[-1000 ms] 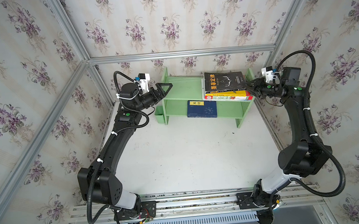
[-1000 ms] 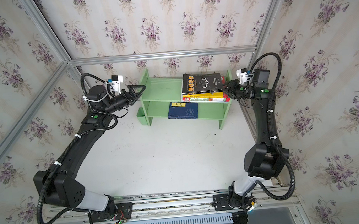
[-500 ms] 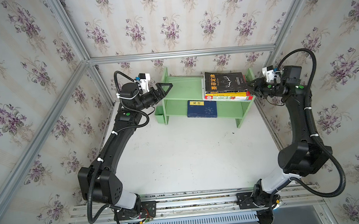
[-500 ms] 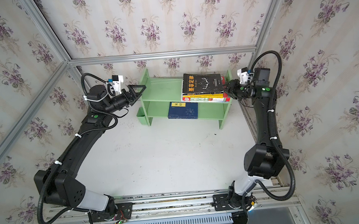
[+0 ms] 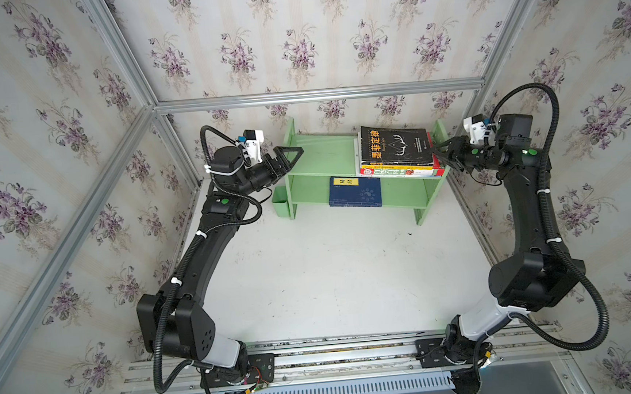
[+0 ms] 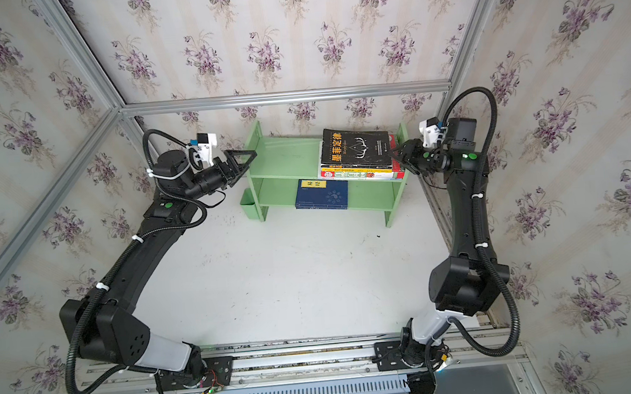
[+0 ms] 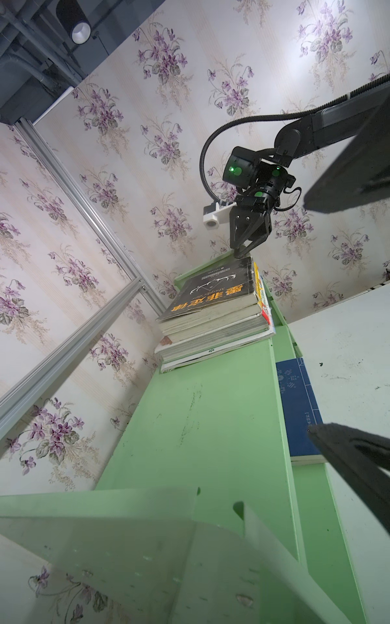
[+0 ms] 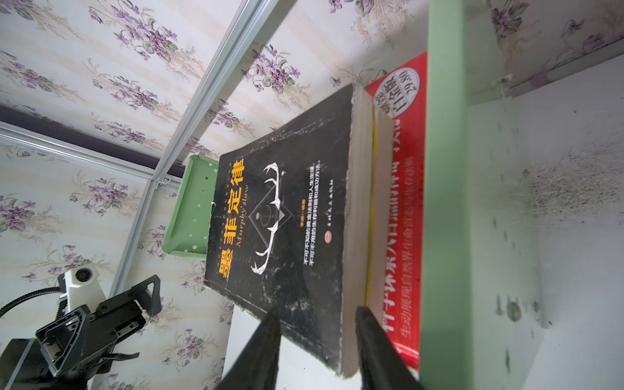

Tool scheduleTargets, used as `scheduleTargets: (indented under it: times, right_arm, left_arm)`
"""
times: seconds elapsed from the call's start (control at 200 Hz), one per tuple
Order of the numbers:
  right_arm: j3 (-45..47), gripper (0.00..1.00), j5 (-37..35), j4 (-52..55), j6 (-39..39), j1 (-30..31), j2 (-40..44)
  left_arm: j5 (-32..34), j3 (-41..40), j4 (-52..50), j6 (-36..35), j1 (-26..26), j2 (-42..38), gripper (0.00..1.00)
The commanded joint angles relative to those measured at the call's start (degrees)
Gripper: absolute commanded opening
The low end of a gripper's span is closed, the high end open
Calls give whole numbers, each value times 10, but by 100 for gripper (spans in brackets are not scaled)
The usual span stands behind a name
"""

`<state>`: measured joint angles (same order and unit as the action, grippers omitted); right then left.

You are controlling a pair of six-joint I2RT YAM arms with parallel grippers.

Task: Stacking books/files
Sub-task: Place the book on the bookshelf, then move the bookshelf to the top-right of the table.

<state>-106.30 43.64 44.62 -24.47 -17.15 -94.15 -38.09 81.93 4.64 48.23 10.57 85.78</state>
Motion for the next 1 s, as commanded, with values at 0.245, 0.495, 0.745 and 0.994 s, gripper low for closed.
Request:
scheduleTargets:
  times: [0.245, 0.495, 0.745, 0.994]
  right_arm:
    - [152, 80, -144, -56, 8, -1, 93]
    - [293, 84, -280, -122, 44, 3, 208]
    - [451, 99, -365, -197, 70, 5, 276]
    - [531, 100, -411, -238, 89, 9, 280]
  left_arm:
    - [160, -118, -41, -85, -9, -132, 100]
    - [398, -227, -122, -214, -14, -287, 100]
    - [605, -392, -115, -309, -14, -401, 100]
    - [668, -556, 117, -423, -14, -393, 100]
